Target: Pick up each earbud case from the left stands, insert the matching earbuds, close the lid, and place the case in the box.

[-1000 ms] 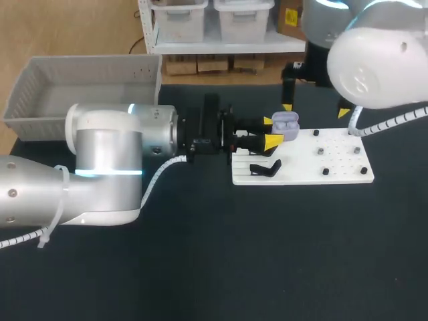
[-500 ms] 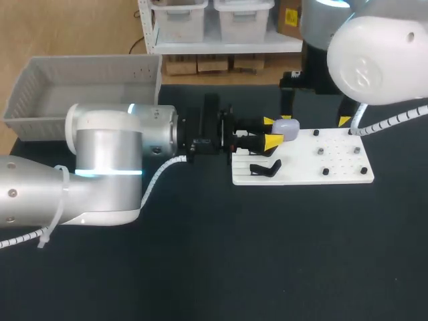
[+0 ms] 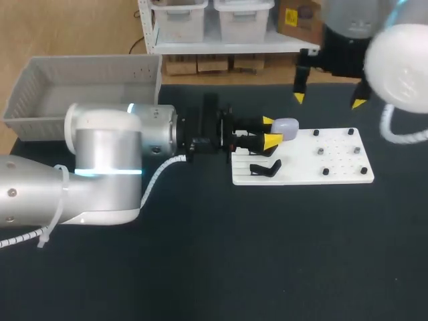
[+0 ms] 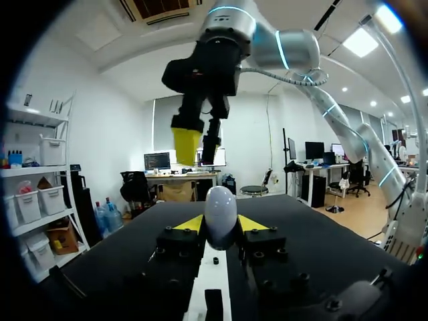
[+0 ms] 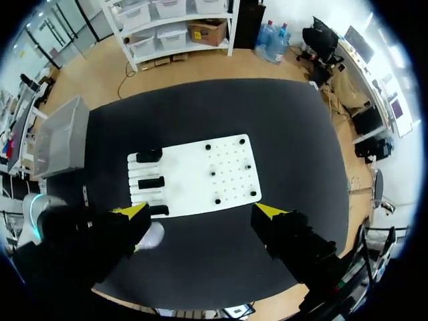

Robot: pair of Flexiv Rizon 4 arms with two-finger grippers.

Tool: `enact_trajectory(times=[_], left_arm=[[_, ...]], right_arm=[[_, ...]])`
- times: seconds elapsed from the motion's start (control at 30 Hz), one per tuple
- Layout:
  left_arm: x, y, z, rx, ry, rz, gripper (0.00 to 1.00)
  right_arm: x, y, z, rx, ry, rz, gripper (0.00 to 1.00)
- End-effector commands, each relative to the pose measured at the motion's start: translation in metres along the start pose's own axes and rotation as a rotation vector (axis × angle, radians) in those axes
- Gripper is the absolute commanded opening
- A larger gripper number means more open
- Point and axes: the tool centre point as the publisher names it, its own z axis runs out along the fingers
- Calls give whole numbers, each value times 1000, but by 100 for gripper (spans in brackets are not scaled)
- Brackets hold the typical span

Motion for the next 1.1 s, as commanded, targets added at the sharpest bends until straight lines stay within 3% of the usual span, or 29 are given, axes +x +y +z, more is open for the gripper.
enact_trajectory(times=[0.03,0.23,0.53,0.83,1.1], left_arm=[[-16,-3,-14,-59,22,-15,0],[-36,3,-43,-194,44,-47,0],[-66,14,-111,-482,71,-3,0],[-57,73,-223,-884,145,62,0],[-46,122,-305,-1103,213,80,0]], right_arm=[[42,-44,-26,-119,-278,-66,100],[57,-49,-37,-200,-302,-171,100],[59,-49,-37,-205,-302,-180,100],[59,-49,-37,-205,-302,-180,100],[59,-49,-37,-205,-302,-180,100]])
